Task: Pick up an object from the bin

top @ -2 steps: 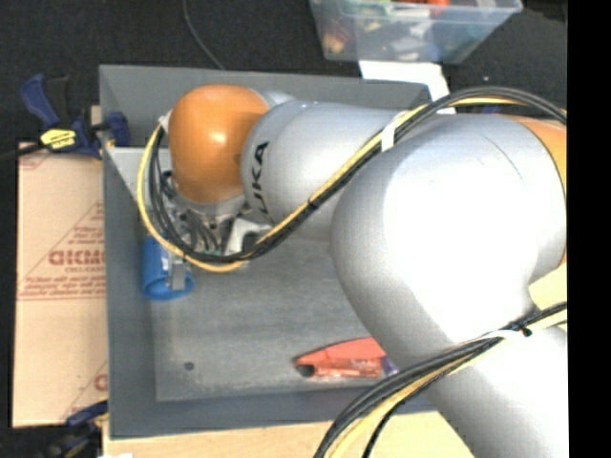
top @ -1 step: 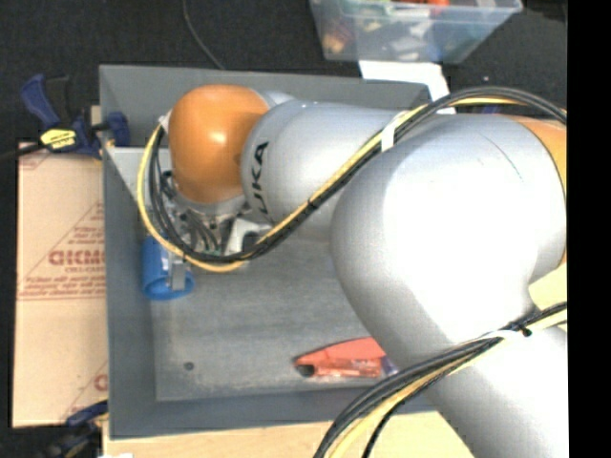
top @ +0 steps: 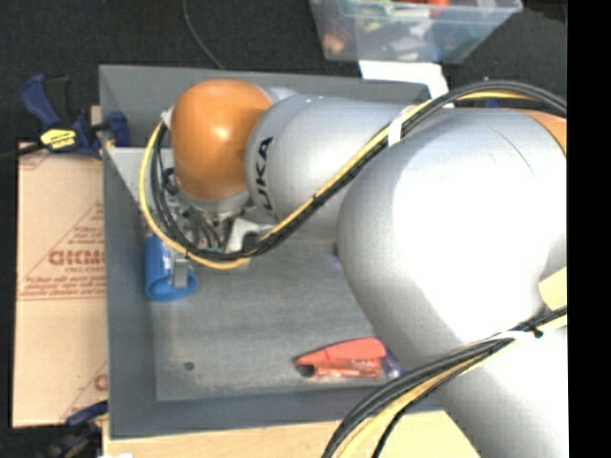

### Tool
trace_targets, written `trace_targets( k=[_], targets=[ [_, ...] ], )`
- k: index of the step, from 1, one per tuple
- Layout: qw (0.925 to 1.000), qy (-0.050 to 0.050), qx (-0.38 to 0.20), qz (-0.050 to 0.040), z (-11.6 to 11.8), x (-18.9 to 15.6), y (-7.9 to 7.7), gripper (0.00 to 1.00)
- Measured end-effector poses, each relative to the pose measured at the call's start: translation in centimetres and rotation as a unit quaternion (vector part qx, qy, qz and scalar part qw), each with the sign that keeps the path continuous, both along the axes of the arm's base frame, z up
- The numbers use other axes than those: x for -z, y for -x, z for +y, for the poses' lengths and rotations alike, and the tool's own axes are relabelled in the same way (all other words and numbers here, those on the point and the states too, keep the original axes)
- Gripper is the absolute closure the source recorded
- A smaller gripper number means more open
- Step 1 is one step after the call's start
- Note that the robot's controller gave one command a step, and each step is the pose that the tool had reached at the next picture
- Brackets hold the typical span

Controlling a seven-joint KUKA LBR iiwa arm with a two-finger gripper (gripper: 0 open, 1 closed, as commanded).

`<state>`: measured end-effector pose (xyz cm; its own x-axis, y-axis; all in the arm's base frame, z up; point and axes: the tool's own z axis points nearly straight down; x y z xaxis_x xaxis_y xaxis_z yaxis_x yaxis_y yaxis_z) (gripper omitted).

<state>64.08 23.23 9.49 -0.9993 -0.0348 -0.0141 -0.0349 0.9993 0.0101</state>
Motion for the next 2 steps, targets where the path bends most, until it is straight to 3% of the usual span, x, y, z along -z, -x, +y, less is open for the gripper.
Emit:
trace_targets(
  k=[1,2],
  targets=[
    [1.0000,-0.002,0.000,-0.0050,0.07,-2.83,-0.31,1.00],
    [1.0000,-0.002,0.000,-0.0043,0.03,-3.41,-0.25,1.00]
  ],
)
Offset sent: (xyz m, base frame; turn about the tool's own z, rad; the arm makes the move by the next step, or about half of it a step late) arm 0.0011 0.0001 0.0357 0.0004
